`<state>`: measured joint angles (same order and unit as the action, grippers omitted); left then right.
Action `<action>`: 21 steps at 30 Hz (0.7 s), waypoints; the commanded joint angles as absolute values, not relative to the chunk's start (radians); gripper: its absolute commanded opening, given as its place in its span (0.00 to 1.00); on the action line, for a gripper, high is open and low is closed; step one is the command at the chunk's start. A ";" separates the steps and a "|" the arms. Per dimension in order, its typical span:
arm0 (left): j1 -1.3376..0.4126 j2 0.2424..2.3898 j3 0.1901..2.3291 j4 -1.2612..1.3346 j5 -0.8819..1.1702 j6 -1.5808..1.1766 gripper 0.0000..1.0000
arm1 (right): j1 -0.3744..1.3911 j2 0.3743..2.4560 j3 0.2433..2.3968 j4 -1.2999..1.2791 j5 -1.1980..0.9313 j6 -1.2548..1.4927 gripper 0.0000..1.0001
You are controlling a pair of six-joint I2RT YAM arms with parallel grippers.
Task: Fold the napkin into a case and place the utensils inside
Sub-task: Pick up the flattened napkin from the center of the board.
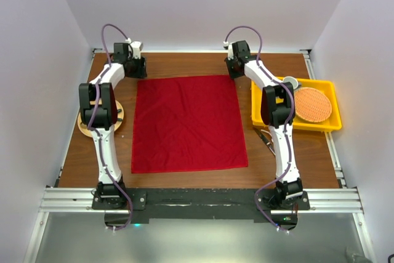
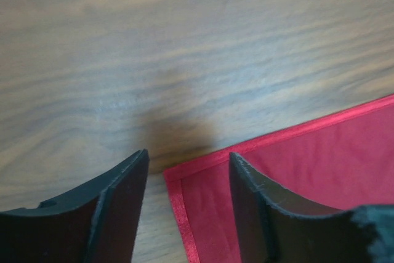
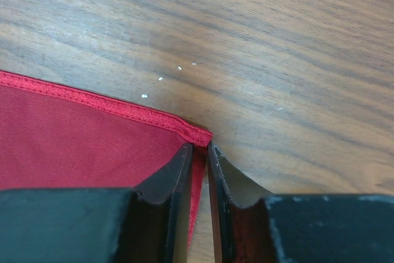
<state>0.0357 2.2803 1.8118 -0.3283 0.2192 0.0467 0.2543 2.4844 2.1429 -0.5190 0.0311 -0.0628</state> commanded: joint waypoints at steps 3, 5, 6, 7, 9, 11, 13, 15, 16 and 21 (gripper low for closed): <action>0.049 2.309 1.861 -0.362 0.219 0.081 0.54 | 0.252 2.497 2.166 -0.514 0.005 -0.064 0.12; 0.049 2.310 1.852 -0.371 0.216 0.090 0.51 | 0.255 2.496 2.163 -0.518 0.005 -0.066 0.09; 0.049 2.307 1.847 -0.373 0.213 0.092 0.50 | 0.255 2.494 2.161 -0.520 0.005 -0.067 0.07; 0.049 2.307 1.841 -0.374 0.207 0.092 0.49 | 0.255 2.493 2.157 -0.519 0.003 -0.067 0.03; 0.049 2.306 1.830 -0.382 0.203 0.097 0.48 | 0.255 2.490 2.151 -0.517 0.005 -0.071 0.00; 0.048 2.304 1.819 -0.385 0.198 0.103 0.47 | 0.255 2.487 2.148 -0.518 -0.017 -0.071 0.00; 0.048 2.304 1.812 -0.384 0.199 0.107 0.45 | 0.255 2.485 2.146 -0.518 -0.023 -0.069 0.00; 0.048 2.310 1.810 -0.385 0.196 0.109 0.44 | 0.255 2.482 2.146 -0.519 -0.026 -0.066 0.00; 0.049 2.310 1.812 -0.384 0.195 0.110 0.43 | 0.255 2.480 2.146 -0.515 -0.029 -0.064 0.00; 0.048 2.329 1.825 -0.394 0.204 0.117 0.34 | 0.256 2.474 2.145 -0.512 -0.040 -0.054 0.00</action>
<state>0.0391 2.3112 1.8133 -0.3843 0.2005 0.0975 0.2543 2.4844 2.1426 -0.5186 -0.0006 -0.0666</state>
